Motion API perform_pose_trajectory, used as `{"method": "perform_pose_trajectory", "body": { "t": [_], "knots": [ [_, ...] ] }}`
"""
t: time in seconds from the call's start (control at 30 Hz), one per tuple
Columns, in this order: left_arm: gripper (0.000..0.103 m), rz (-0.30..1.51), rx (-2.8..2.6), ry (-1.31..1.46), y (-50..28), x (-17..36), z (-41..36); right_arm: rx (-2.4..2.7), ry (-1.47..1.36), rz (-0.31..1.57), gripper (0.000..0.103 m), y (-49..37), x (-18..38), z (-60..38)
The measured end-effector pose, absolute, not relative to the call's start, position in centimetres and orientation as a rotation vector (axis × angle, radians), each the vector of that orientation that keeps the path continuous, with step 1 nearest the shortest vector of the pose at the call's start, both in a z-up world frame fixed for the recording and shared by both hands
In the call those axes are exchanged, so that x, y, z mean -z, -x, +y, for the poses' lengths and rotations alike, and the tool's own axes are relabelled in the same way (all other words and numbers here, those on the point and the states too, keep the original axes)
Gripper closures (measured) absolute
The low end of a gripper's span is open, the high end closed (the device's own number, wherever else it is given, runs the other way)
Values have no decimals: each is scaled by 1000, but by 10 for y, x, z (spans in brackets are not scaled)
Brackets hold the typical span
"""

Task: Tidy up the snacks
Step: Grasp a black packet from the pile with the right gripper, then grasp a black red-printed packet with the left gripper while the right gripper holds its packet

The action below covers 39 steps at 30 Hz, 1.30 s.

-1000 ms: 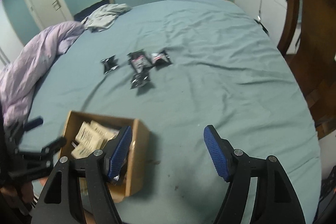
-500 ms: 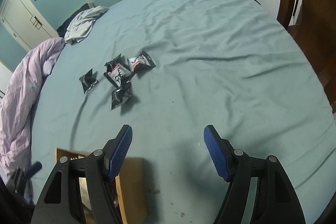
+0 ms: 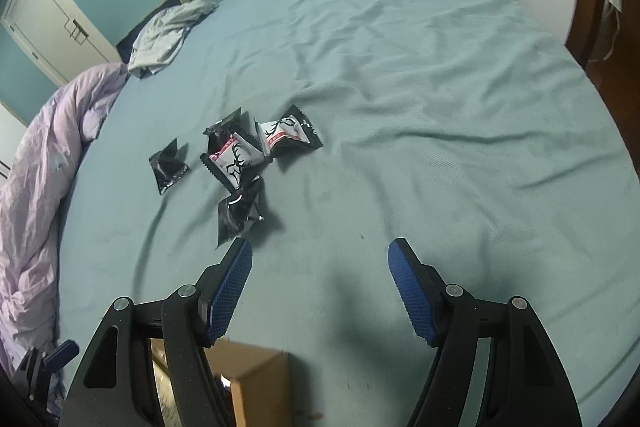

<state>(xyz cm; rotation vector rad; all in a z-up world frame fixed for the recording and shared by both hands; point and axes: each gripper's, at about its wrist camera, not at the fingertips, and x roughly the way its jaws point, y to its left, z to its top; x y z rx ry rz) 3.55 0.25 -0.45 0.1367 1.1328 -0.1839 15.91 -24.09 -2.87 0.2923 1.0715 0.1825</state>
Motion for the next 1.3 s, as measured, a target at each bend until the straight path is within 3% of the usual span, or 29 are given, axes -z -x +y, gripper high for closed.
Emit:
{"method": "perform_pose_trajectory", "body": {
  "t": [0.47,0.63,0.73,0.77,1.3],
  "knots": [
    [12,1187,183,-70,-51,16,13,-418,-18,1155,33,-228,78,-146],
    [12,1189,176,-67,-51,18,14,-431,-88,1169,33,-244,82,-152],
    [12,1187,171,-70,-52,18,15,-415,-60,1218,65,-247,93,-152],
    [12,1185,169,-72,-53,18,15,-413,-62,1221,69,-247,93,-151],
    [13,1128,98,-121,-43,16,17,-341,-176,1044,71,-157,-11,-186]
  ]
}}
